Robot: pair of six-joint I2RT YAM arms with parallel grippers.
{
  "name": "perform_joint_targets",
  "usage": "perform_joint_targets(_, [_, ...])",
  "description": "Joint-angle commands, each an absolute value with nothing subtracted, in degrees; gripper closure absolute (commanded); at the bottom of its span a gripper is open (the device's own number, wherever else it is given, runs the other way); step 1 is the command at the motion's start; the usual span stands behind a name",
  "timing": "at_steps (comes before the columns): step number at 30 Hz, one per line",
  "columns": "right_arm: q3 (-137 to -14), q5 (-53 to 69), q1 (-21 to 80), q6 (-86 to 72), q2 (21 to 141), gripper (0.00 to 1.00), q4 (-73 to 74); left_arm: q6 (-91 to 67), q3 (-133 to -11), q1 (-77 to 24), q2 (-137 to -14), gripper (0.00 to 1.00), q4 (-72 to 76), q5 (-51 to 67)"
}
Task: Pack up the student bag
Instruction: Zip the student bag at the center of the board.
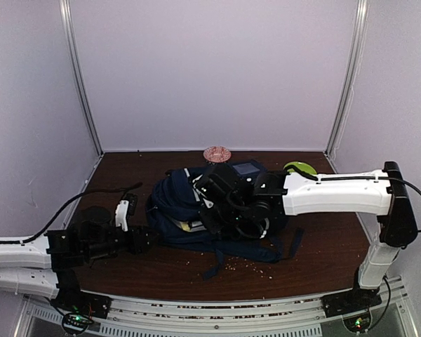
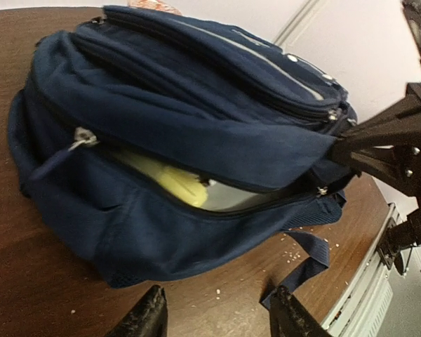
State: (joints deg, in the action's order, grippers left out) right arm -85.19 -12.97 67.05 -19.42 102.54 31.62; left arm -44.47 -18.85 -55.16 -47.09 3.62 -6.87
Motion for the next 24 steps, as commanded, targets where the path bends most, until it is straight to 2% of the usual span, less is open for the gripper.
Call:
perform_joint_targets(1, [-84.4, -8.2, 64.9, -26.7, 99.9, 1.00, 26.5, -40.6, -22.9, -59.0, -54.2, 0.14, 16.6, -7.0])
perform_joint_targets(11, [-83.5, 1.1, 62.3, -32.5, 99.3, 1.00, 23.5, -34.8, -28.0, -66.5, -77.2, 0.16, 42.8, -7.2])
perform_joint_targets(20, [-83.3, 5.4, 59.9, -30.2, 98.8, 1.00, 25.3, -17.1, -33.6, -77.0, -90.5, 0.13, 51.2, -27.4])
perform_joint_targets(24, [-83.3, 6.0, 59.3, -29.8, 98.8, 1.00, 25.5, -17.9, -33.5, -77.5, -92.5, 0.15, 54.1, -30.2])
